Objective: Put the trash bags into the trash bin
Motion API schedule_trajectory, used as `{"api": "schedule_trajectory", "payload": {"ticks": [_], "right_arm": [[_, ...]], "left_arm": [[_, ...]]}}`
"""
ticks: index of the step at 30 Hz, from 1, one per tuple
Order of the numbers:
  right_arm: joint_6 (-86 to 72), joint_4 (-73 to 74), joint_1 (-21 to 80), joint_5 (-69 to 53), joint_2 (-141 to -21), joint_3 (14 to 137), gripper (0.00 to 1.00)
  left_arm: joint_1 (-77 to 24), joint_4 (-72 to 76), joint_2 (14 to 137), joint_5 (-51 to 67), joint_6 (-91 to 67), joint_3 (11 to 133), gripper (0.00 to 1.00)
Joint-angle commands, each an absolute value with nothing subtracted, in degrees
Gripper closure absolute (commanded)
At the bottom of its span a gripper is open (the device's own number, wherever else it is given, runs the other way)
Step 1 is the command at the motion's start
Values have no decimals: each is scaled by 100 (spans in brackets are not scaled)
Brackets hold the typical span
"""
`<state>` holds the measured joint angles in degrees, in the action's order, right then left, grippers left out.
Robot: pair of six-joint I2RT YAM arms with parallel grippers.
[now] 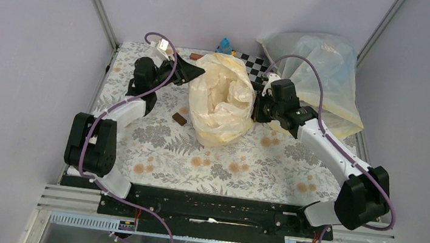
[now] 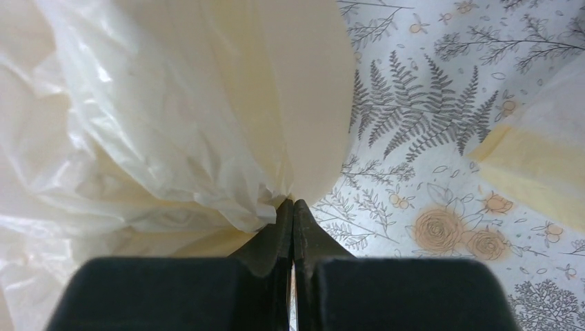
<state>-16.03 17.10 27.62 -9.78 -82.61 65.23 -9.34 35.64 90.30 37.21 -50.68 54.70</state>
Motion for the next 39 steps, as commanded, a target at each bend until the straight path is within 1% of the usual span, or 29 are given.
{"api": "schedule_trajectory", "payload": {"ticks": [1,5,8,12,13,14,16,18,20,23,25,28,31,34,36,39], "right_arm": [[-1601,1510,3096,-1340,-7958,6438,100],[-1601,1613,3198,-1287,-8072,6304,100],[-1649,1591,3198,-894,-8194,6179,100],[-1546,1733,3186,-750,-8493,6291,100],[-1505,1788,3185,-710,-8503,6334,97],[-1485,1802,3182,-575,-8413,6344,89],[-1416,1793,3177,-189,-8165,6358,81],[-1278,1804,3146,203,-7863,6427,70],[-1044,1883,3109,661,-7616,6564,67],[-750,2017,3108,1197,-7339,6831,57],[-614,2211,3105,1323,-7256,7186,56],[-373,2399,3111,917,-7270,7788,53],[-36,2481,3107,-130,-7510,8353,55],[191,2886,3109,-947,-8097,9171,57],[238,3167,3113,-1237,-8540,9743,57],[257,3486,3120,-1274,-9206,10518,52]], "left_arm": [[-1009,3481,9599,4543,-4815,5832,42],[-1040,3485,9896,4753,-4839,6071,42],[-1052,3358,9978,4749,-4732,6126,42],[-1055,3105,10036,4741,-4567,6193,42],[-1055,3069,10038,4743,-4536,6209,42],[-1055,3044,10037,4748,-4512,6218,42],[-1050,2949,10040,4754,-4425,6267,42],[-1055,2881,10051,4782,-4367,6342,42],[-1052,2829,10077,4820,-4322,6413,42],[-1055,2749,10104,4834,-4275,6512,42],[-1055,2706,10115,4834,-4249,6555,42],[-1049,2616,10152,4834,-4211,6627,42],[-1063,2546,10166,4863,-4173,6691,42],[-1077,2438,10158,4887,-4102,6764,42],[-1096,2330,10149,4887,-4028,6810,42],[-1124,2219,10134,4878,-3946,6828,42]]}}
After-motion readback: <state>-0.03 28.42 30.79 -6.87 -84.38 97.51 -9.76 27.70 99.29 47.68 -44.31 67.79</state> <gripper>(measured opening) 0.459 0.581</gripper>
